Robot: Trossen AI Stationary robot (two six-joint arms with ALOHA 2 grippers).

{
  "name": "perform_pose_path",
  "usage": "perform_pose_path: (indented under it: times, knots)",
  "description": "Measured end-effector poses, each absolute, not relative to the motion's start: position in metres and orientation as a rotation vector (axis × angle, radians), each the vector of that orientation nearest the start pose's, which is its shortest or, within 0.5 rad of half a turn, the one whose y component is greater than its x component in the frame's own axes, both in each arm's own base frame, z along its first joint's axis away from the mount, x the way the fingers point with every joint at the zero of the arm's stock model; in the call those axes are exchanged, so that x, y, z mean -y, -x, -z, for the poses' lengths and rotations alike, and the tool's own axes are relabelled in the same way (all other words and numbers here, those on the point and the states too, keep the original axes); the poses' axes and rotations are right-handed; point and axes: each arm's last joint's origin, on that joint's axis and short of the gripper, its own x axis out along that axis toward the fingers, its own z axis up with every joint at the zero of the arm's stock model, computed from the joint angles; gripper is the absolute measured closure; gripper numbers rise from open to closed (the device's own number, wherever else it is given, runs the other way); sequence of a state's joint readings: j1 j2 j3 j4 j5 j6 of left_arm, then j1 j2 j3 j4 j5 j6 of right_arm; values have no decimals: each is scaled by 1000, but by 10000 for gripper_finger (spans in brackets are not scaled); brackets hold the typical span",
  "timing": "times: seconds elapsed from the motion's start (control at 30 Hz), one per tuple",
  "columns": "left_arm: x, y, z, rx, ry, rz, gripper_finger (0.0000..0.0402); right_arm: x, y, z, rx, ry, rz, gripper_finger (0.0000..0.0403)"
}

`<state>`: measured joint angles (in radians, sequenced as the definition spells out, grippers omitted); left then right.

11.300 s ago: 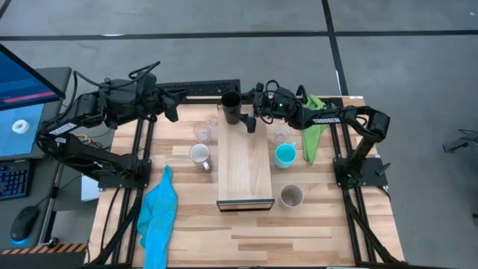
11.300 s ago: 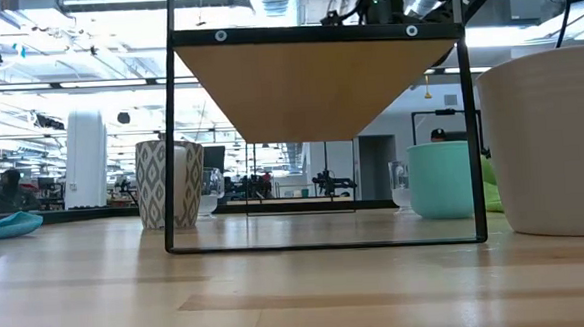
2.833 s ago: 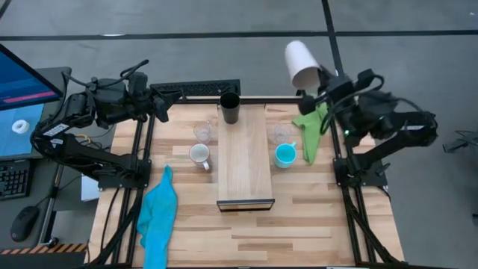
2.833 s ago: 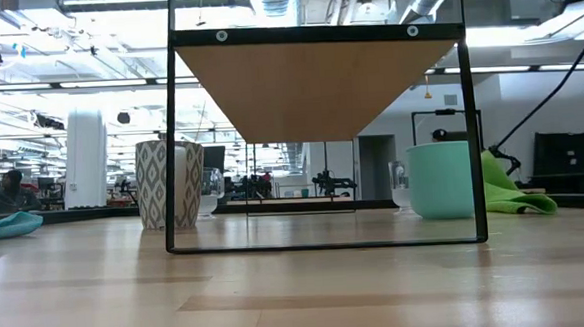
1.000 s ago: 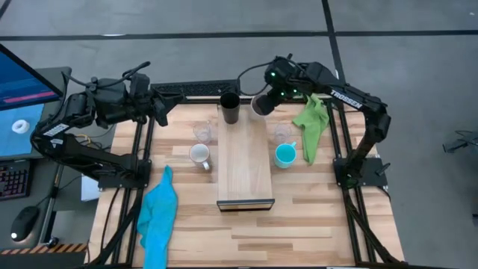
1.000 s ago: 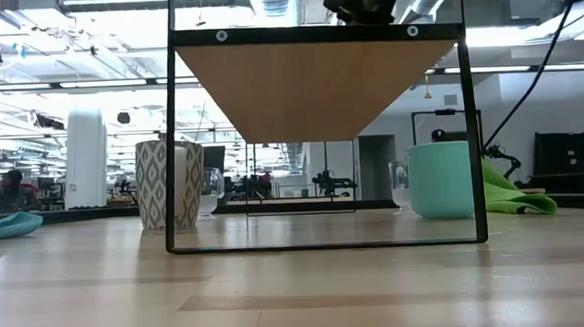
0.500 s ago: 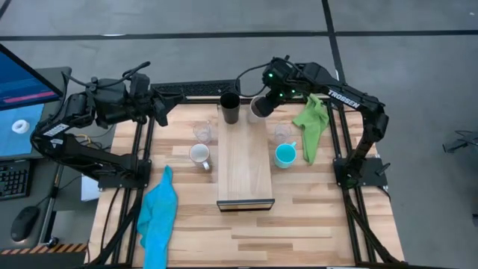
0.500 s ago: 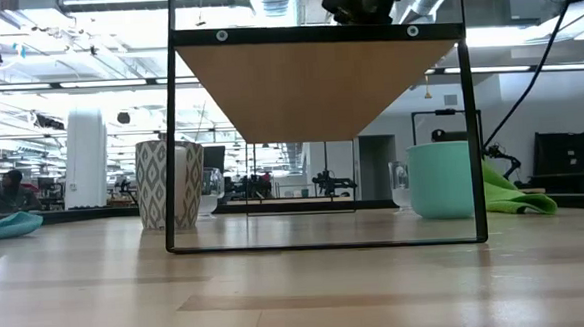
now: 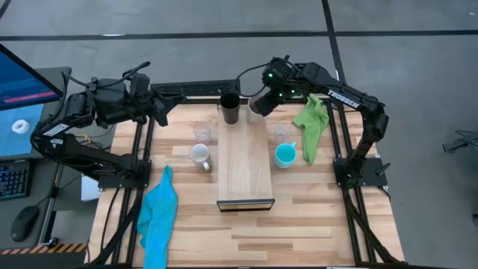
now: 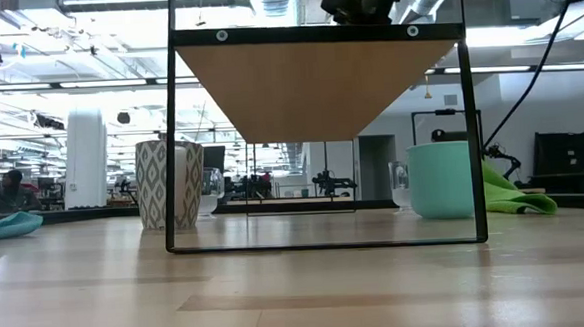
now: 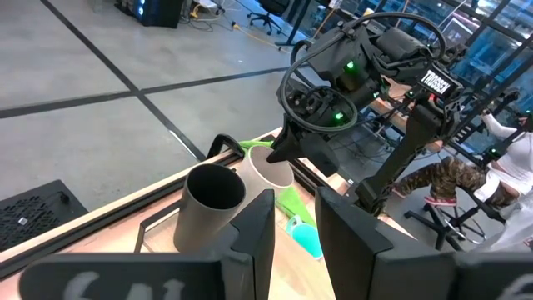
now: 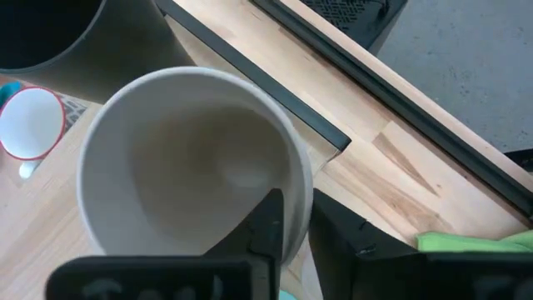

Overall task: Stack small to large cups/mugs on shelf
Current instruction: Put the white cup on the shelf

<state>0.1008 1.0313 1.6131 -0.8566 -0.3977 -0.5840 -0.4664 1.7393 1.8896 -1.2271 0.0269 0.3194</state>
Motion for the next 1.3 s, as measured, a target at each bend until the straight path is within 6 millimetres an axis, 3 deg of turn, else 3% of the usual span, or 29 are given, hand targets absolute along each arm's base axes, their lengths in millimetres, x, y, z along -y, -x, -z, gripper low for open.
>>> perform_pose_path:
  times: [1.07,1.3]
  knots:
    - [-26,-145,-489,-124,522,-560,322,156,-312,-378,-928,-524,554,176]
    - [-26,-145,-489,-124,522,-560,322,156,-311,-379,-915,-523,546,170]
